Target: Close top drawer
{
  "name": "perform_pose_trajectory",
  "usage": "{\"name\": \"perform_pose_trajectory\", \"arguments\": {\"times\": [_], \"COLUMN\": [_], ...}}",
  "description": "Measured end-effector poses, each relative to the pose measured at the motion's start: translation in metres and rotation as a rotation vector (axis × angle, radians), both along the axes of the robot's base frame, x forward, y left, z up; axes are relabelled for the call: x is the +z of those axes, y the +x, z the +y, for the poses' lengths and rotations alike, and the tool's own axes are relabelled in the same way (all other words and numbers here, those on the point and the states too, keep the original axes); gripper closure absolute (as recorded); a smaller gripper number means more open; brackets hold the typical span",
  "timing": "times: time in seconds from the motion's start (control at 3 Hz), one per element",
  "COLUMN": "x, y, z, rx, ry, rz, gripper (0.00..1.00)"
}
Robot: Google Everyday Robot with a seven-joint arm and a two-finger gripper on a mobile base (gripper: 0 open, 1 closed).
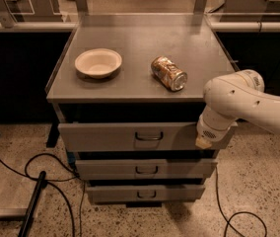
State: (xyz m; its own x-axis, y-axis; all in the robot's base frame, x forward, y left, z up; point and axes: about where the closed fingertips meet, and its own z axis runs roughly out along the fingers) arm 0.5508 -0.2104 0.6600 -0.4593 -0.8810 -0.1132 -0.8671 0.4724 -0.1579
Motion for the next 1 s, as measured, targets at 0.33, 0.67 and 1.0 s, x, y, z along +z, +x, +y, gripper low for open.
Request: {"name": "perform_pose_trajectory", "arguments": {"times": [0.33,0.67,1.0], "x": [0.0000,-0.0001,-0.0001], "y": [0.0000,0.0000,0.0000], "z": [0.0000,0.0000,0.0000], "rx": [0.000,0.000,0.000], "ry": [0.000,0.000,0.000], "rz": [0.000,0.000,0.000], "gripper": [0.13,0.00,0.00]}}
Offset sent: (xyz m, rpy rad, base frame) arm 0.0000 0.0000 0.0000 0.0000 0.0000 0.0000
